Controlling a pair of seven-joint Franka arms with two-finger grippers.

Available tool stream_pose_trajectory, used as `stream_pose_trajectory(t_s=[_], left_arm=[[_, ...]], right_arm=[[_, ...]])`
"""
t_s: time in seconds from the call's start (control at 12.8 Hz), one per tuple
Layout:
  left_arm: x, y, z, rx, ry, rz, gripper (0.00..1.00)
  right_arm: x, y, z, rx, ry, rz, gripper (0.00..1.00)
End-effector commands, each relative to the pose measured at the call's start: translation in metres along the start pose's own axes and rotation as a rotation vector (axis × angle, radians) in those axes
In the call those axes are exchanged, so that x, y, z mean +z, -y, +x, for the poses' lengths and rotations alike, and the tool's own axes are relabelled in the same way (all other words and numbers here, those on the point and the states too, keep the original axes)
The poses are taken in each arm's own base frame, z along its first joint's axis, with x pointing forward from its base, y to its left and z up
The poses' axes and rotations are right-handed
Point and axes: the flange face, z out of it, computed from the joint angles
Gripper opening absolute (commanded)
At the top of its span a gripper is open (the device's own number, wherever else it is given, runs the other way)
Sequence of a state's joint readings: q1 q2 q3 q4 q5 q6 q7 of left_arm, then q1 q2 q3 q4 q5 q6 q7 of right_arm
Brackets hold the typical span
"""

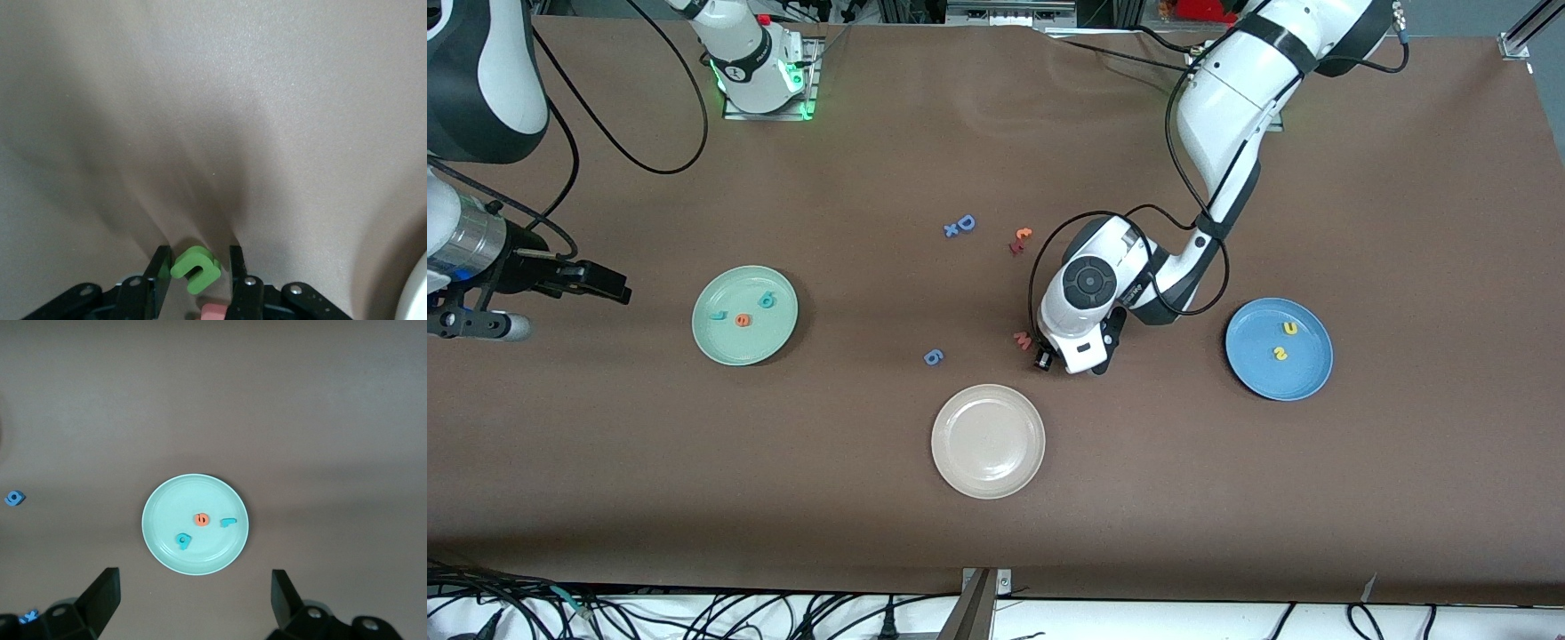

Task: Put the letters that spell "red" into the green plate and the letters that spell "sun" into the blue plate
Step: 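Lift the green n with the left gripper toward the blue plate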

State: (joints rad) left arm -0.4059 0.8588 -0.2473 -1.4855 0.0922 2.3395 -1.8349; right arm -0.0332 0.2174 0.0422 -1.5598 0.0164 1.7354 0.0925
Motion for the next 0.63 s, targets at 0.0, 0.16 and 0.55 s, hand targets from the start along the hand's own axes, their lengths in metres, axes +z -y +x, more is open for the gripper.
stream_pose_trajectory(t_s=[0.0,0.16,0.55], left_arm=[[-0.0025,-0.0043,-0.004,-0.006,-0.001,-0.002,0.34],[-0.0024,-0.0045,-0.0031,-0.007,-0.002,-0.002,0.32],[-0.0024,-0.0045,-0.0031,-0.001,-0.003,-0.002,0.25]], right_arm=[[0.0002,-0.0016,-0.0017,0.001,-0.007,-0.009,1.0],[0.0002,-0.0027,-0.0016,0.002,-0.008,-0.01,1.0],[0.0002,-0.0025,-0.0016,0.002,-0.007,-0.009,1.0]])
